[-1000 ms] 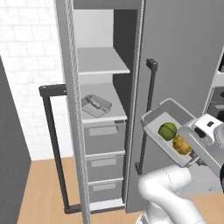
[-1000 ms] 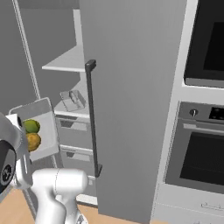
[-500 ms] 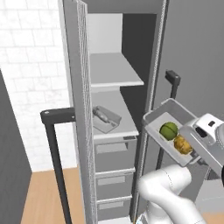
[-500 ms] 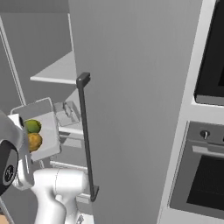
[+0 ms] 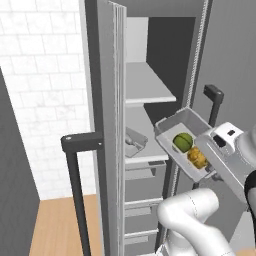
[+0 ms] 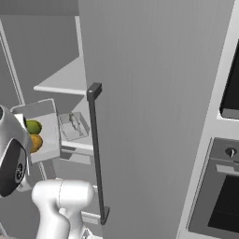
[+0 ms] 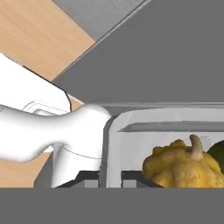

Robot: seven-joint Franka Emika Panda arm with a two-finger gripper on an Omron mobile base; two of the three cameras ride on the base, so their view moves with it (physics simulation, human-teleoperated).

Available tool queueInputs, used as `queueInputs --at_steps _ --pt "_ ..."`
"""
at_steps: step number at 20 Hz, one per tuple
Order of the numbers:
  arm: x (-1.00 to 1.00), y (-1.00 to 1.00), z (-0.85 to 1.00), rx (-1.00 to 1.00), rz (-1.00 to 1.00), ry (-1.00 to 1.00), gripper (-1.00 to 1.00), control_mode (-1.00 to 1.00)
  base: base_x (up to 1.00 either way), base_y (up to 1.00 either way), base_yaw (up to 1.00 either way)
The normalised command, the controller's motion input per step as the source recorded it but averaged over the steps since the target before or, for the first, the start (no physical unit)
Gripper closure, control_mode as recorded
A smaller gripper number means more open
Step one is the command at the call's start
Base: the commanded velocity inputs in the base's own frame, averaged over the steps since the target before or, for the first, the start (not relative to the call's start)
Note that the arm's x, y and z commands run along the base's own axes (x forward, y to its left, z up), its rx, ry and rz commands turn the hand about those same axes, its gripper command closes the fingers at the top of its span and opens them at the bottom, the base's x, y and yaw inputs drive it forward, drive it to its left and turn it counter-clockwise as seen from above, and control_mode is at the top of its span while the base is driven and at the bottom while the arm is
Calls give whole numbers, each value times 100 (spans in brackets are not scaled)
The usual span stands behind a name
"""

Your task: Take the meat container that has the fish and place it on the second highest rack of the freezer. Then take the vegetable container that has the squash and lime and place it on the highest rack of the freezer.

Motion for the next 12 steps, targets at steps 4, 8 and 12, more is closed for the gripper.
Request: queueInputs --at_steps 4,8,12 --pt "38 18 16 14 -1 -13 100 -100 0 0 0" --pt "55 49 22 2 -7 -12 100 -100 0 0 0" --pt "52 34 50 -6 -5 -1 100 -100 0 0 0"
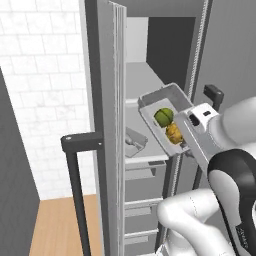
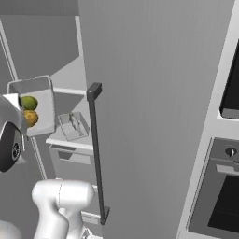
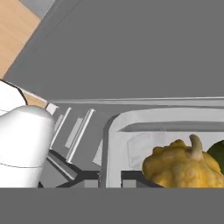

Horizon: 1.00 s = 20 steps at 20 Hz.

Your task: Take the meat container that has the fish and place it on the second highest rack of the freezer. Then take the vegetable container that has the squash and lime and place it on the highest rack of the freezer.

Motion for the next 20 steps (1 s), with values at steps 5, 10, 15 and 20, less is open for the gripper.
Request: queueInputs --at_steps 5,10,15,20 --pt "52 4 71 -7 0 8 100 -100 0 0 0" --pt "57 -4 28 -3 0 6 100 -100 0 0 0" --pt "61 0 -6 -4 -9 -13 100 -100 0 0 0" --pt "81 0 -13 -1 -11 -5 100 -100 0 0 0"
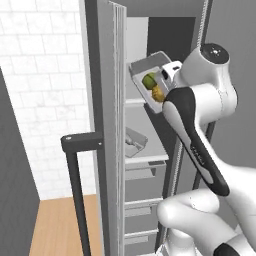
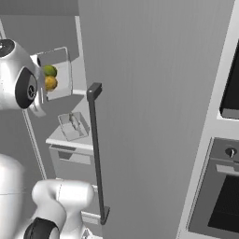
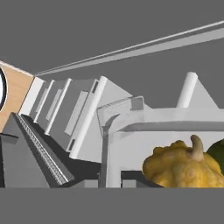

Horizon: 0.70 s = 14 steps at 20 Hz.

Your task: Take the meat container that has the fish and place it on the second highest rack of the freezer. Then take the vegetable container that has the squash and lime and place it on the highest rack of the freezer.

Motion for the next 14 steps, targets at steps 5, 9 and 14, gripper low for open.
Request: queueInputs --at_steps 5,9,14 --pt "94 16 -3 0 -1 11 100 -100 0 0 0" --pt "90 28 -7 -3 -6 11 100 -100 0 0 0" --pt "85 24 -3 -5 -11 3 100 -100 0 0 0"
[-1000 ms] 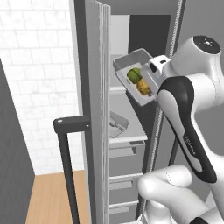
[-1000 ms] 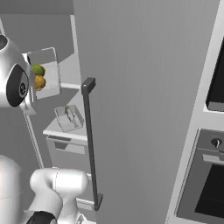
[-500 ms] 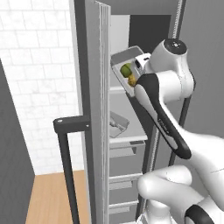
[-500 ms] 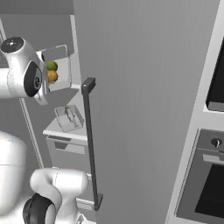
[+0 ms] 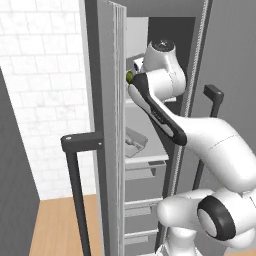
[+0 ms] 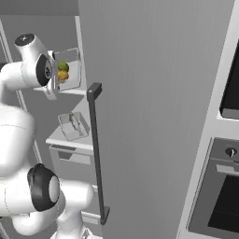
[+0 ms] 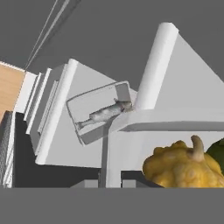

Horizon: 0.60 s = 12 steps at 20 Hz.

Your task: Take the meat container that has the fish and place it on the second highest rack of the freezer. Then take the vegetable container that has the squash and lime and place it on the highest rack of the freezer.

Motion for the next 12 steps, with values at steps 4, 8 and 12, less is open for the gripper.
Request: queueInputs --at_steps 4,8,12 --pt "74 -2 0 0 -15 0 100 -100 0 0 0" --pt "63 -5 1 0 -11 0 100 -100 0 0 0" --pt "60 0 -6 0 -8 0 100 -100 0 0 0"
